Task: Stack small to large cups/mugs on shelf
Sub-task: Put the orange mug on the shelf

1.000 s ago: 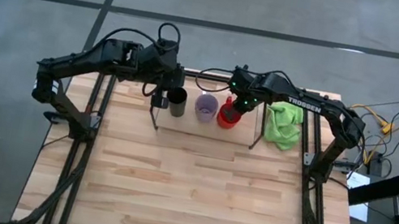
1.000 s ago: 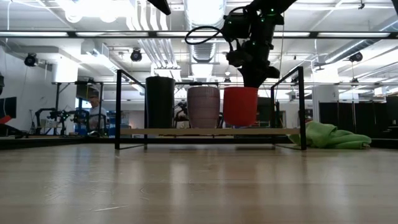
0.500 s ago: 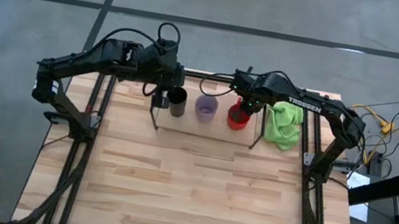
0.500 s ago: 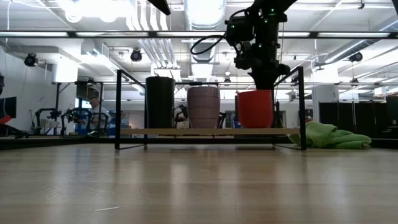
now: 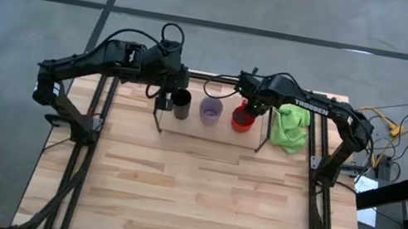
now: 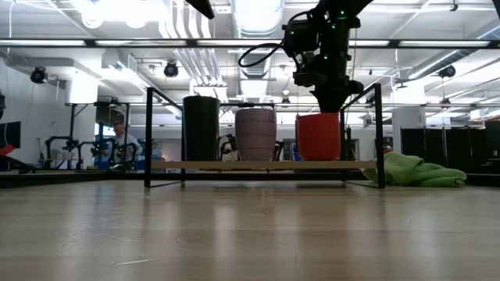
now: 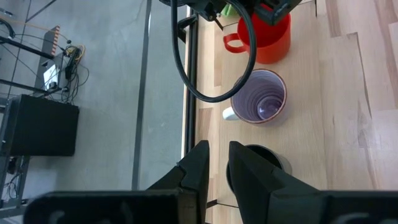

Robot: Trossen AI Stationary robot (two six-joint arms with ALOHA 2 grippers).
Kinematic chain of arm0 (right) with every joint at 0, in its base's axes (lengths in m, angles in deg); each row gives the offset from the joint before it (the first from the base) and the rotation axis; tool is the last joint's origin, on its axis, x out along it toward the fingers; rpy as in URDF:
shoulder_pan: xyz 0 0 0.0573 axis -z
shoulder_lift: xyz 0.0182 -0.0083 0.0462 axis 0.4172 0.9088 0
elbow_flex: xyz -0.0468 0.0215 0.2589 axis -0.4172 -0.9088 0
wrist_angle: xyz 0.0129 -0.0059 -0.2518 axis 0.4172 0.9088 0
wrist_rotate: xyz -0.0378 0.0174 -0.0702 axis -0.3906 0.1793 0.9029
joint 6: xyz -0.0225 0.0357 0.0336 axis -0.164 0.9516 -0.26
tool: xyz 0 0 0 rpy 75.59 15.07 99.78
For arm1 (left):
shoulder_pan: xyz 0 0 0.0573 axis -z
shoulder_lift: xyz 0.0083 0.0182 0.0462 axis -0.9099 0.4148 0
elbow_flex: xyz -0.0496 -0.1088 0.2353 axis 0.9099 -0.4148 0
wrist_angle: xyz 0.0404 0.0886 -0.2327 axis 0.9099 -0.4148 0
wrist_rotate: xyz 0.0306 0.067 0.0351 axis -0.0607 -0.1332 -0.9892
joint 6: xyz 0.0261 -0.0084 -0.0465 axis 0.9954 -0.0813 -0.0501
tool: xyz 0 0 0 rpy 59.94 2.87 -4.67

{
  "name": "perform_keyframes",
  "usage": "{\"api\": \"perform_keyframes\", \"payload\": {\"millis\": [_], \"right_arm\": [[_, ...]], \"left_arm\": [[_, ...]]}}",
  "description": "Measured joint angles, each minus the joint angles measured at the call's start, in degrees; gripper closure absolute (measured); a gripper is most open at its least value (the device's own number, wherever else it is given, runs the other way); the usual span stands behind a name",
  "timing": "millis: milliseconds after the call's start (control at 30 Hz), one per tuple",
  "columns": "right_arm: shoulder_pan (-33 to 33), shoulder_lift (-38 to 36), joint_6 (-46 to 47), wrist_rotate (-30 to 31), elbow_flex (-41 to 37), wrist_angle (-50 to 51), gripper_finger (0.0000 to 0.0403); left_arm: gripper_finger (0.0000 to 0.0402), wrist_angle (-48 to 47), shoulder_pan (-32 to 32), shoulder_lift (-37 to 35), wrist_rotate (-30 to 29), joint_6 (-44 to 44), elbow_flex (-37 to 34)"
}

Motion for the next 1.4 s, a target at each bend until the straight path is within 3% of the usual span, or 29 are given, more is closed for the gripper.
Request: {"api": "perform_keyframes", "payload": {"millis": [567, 967, 1400], "right_arm": [[-0.1, 0.0, -0.4, -0.1, 0.0, -0.5, 0.0382], [-0.1, 0.0, -0.4, -0.3, 0.0, -0.8, 0.0334], [-0.1, 0.0, -0.4, -0.3, 0.1, -0.9, 0.0328]], "left_arm": [[0.0353, 0.0, 0.0, 0.0, 0.0, 0.0, 0.0], [0.0353, 0.0, 0.0, 0.0, 0.0, 0.0, 0.0], [0.0353, 0.0, 0.0, 0.0, 0.0, 0.0, 0.0]]}}
